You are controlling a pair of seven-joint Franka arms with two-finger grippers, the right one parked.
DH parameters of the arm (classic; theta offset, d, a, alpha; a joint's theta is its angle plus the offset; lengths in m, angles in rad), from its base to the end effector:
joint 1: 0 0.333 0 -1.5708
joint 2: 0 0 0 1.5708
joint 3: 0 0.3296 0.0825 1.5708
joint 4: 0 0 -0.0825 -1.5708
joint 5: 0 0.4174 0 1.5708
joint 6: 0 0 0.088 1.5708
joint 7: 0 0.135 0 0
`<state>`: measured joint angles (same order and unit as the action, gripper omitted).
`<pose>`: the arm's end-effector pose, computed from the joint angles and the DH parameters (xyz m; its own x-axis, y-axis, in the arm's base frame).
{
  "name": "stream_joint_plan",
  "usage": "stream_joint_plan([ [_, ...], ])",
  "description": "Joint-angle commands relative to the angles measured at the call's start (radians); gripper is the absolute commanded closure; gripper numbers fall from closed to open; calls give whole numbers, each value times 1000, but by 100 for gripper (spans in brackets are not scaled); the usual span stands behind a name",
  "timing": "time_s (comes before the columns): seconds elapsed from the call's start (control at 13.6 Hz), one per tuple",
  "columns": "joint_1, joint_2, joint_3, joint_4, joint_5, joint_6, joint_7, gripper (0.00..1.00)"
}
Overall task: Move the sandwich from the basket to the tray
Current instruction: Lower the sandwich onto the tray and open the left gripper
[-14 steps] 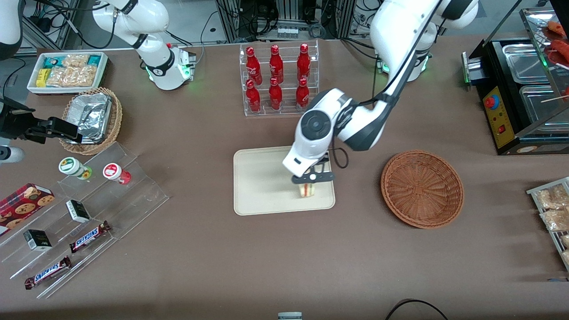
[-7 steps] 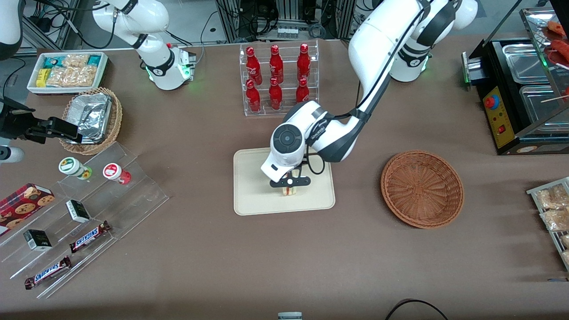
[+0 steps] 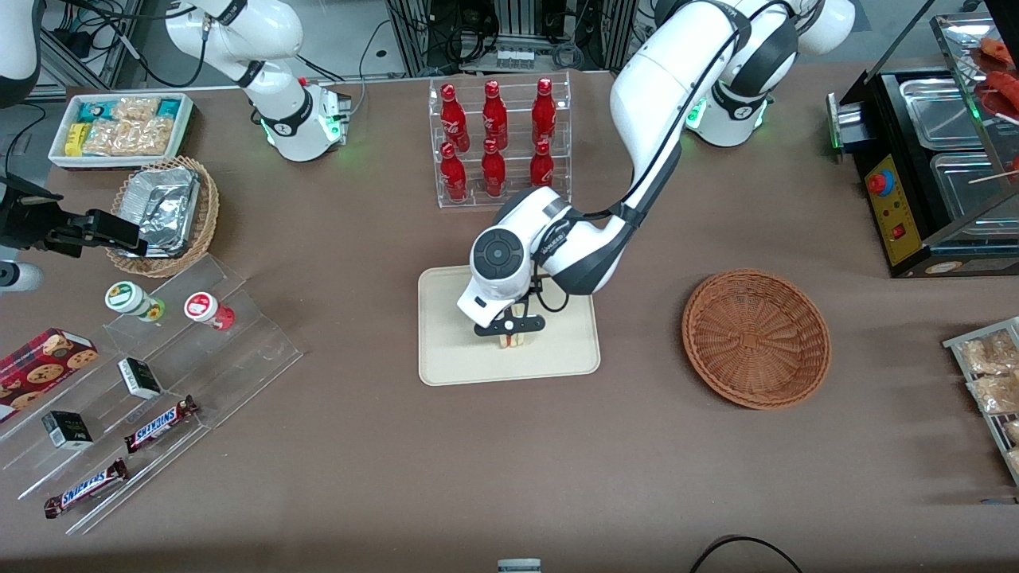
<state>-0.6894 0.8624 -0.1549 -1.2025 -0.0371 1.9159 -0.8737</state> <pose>0.5353 -0.5652 0.2188 0.9743 0.0891 -0.2067 0.0881 -0.9960 -0.0138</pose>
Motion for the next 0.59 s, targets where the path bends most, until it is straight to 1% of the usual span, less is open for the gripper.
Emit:
stream_joint_plan([
  [0.0,-18,29,14,50,3,-12,-27,100],
  [0.07,-18,30,15,50,5,-3,-28,100],
  [0.29,-28,44,14,50,46,14,-66,100],
  [0.37,-29,46,14,50,48,15,-74,76],
  [0.44,-29,46,14,50,48,17,-73,26],
  [0.51,-29,44,15,50,49,17,-71,0],
])
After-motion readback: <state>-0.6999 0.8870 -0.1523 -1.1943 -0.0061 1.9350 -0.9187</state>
